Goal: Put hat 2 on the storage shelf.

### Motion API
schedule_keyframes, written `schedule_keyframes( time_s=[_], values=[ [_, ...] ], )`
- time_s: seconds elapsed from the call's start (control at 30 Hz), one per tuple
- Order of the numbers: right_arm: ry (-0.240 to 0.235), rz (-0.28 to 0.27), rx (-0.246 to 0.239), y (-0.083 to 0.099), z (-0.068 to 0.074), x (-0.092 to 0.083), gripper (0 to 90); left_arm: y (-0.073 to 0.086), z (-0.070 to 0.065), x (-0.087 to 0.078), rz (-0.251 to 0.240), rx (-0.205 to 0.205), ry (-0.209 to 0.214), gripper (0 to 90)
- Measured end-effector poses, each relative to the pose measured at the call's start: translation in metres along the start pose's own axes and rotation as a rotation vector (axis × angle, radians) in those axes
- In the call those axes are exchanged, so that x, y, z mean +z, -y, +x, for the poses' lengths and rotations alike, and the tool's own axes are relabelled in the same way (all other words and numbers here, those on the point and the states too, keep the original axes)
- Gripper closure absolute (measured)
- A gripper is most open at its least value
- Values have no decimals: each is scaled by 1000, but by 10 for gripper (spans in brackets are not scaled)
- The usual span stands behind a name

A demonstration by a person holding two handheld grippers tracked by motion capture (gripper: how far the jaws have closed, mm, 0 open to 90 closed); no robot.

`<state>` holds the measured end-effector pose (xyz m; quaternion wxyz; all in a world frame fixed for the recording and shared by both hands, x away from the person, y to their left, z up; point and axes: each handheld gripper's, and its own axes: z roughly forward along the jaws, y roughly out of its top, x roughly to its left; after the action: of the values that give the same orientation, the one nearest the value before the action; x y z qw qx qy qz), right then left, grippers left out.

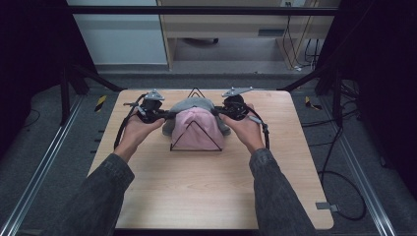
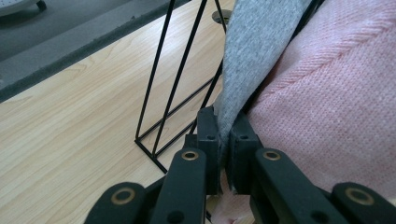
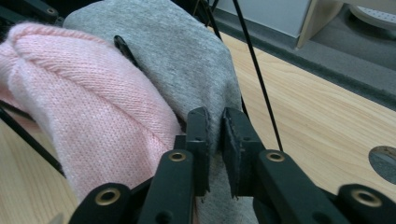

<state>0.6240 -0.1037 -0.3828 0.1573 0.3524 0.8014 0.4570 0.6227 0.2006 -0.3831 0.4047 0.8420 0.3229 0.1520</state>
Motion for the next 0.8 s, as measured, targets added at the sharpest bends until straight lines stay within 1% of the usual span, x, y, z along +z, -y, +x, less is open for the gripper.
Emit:
schedule_keyframes(
  time_s=[0.07,0.23,0.33,0.37,0.43,0.5,0.63,0.67,0.7,0.73,0.77,0.8],
  values=[
    [4,-2,-2,0,0,-1,781,1,0,0,0,-3,-8,837],
    [16,-9,-1,1,-2,-7,706,5,2,-1,-13,-21,-40,724],
    [34,-7,3,1,-3,-10,655,6,2,-1,-5,-28,-42,677],
    [40,-9,4,1,-3,-11,636,6,2,-2,-3,-26,-45,658],
    [53,-13,8,0,-3,-14,602,6,1,-5,-24,-28,-59,632],
    [61,-15,8,-1,-3,-15,573,5,1,-7,-37,-30,-61,603],
    [82,-20,2,-2,-2,-19,502,5,-1,-11,-30,-12,-75,552],
    [89,-23,-4,-2,-2,-20,479,5,-3,-13,-23,-7,-114,526],
    [97,-30,0,-3,-1,-22,459,5,-4,-14,-26,-2,-144,489],
    [105,-37,-3,-3,-1,-24,438,5,-6,-16,-36,1,-150,460],
    [113,-46,-7,-3,0,-26,417,5,-6,-18,-48,-9,-131,433],
    [119,-51,-13,-3,1,-27,398,6,-7,-19,-54,-19,-126,402]
  ],
)
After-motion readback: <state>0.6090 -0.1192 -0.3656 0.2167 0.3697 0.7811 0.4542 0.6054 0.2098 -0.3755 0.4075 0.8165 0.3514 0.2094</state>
